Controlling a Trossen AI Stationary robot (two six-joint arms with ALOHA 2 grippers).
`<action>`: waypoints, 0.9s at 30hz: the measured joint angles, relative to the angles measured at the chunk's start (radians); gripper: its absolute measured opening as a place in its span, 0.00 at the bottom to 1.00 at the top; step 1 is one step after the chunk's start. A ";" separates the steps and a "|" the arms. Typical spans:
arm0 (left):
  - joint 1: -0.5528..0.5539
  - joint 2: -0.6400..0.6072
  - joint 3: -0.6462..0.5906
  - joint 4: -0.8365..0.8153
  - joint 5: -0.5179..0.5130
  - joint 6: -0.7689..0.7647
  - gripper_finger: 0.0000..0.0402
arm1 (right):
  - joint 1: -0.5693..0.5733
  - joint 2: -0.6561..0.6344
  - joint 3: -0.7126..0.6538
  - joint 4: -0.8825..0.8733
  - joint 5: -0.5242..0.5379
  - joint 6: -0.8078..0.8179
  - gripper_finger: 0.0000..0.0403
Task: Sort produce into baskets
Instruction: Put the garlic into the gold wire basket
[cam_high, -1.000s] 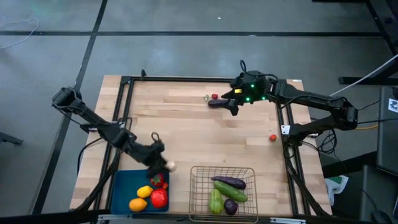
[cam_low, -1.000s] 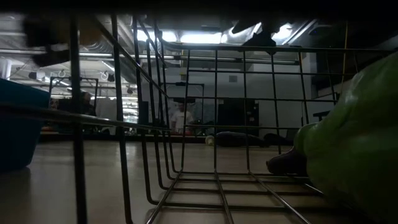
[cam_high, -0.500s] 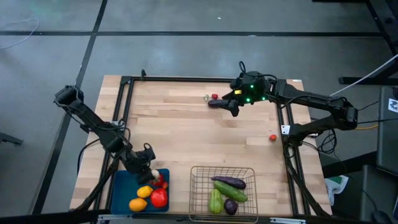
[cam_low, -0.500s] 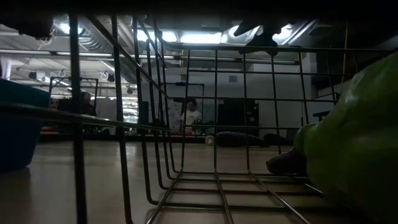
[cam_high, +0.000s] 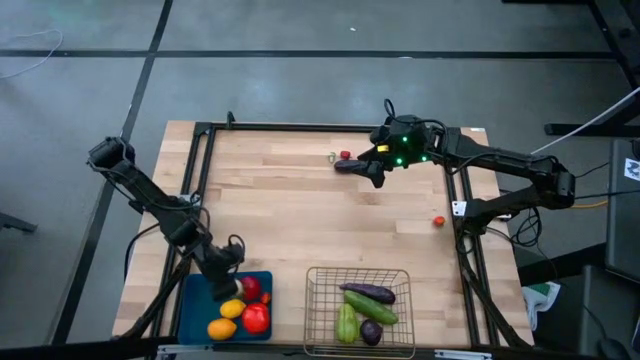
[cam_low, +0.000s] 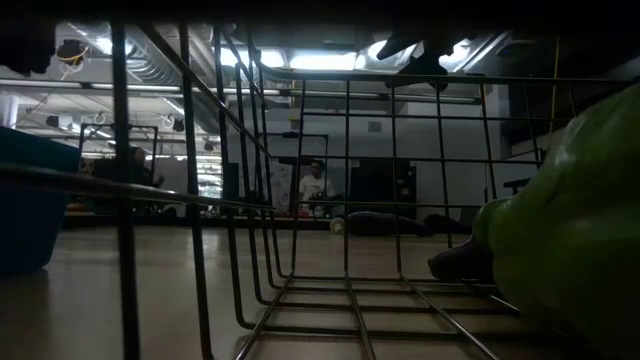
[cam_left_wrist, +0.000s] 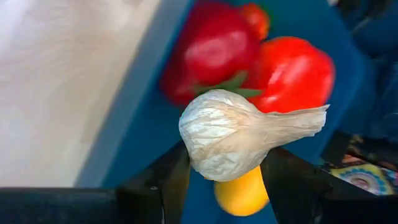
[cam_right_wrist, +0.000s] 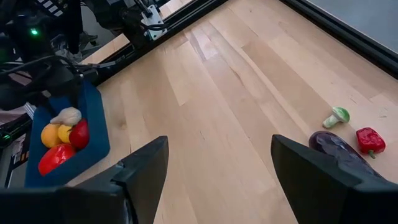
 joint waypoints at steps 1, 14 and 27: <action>0.000 0.000 0.000 -0.016 0.000 -0.001 0.45 | 0.000 0.000 0.000 0.000 0.000 0.000 0.70; 0.003 0.000 0.000 -0.167 0.044 -0.045 0.45 | 0.000 0.000 0.000 0.000 0.000 0.000 0.70; 0.003 -0.006 -0.001 0.038 0.041 -0.047 0.45 | 0.000 0.000 0.000 0.000 0.000 0.000 0.70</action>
